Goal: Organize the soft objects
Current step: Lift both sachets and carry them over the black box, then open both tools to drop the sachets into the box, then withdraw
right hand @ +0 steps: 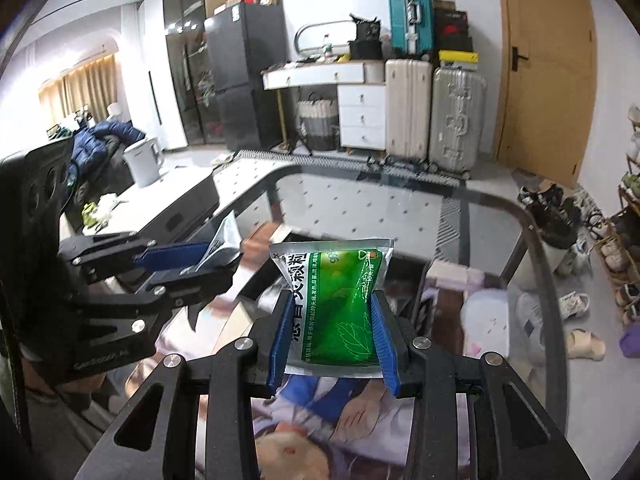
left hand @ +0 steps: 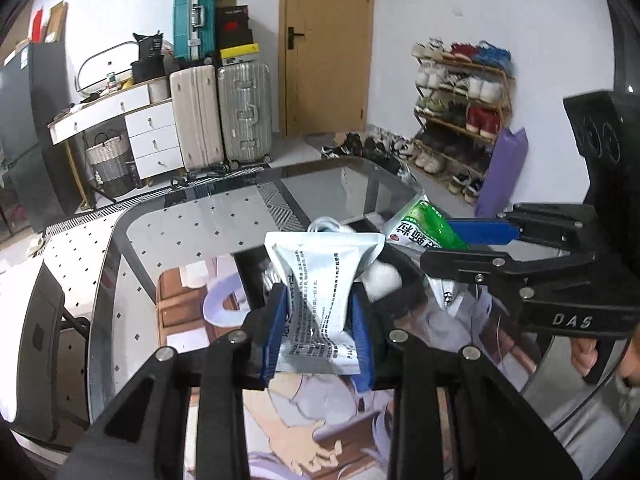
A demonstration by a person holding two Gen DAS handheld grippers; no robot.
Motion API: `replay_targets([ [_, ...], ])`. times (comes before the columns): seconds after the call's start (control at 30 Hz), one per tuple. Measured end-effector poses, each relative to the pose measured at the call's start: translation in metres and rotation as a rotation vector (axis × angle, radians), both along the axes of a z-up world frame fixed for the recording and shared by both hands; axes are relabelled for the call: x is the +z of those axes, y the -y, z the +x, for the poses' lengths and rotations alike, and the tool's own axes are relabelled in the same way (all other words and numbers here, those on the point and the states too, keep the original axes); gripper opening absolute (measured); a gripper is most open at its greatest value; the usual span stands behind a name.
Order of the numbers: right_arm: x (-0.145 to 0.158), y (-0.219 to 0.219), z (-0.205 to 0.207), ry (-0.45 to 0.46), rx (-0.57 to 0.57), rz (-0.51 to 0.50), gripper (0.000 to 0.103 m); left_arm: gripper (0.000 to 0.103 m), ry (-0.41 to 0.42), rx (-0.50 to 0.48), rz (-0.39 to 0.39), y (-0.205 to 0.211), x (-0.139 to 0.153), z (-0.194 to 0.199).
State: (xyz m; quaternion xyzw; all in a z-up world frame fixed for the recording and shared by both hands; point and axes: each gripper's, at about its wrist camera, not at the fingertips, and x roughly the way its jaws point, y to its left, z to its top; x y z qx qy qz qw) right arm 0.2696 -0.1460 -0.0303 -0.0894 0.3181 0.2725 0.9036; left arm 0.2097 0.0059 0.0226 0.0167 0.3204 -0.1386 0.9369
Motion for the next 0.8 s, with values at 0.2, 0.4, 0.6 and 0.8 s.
replay_targets([
  [0.2,0.000,0.001,0.027,0.028,-0.060,0.000,0.038,0.030,-0.002,0.052,-0.030,-0.002,-0.003,0.024],
  [0.4,-0.021,-0.005,0.059,0.003,-0.079,-0.019,0.038,0.030,-0.055,0.088,-0.054,0.000,-0.026,0.058],
  [0.6,-0.054,-0.012,0.088,-0.083,-0.083,-0.028,0.038,0.030,-0.135,0.104,-0.031,0.008,-0.059,0.082],
  [0.8,-0.072,-0.019,0.100,-0.143,-0.038,-0.020,0.038,0.029,-0.210,0.121,-0.041,0.011,-0.083,0.094],
])
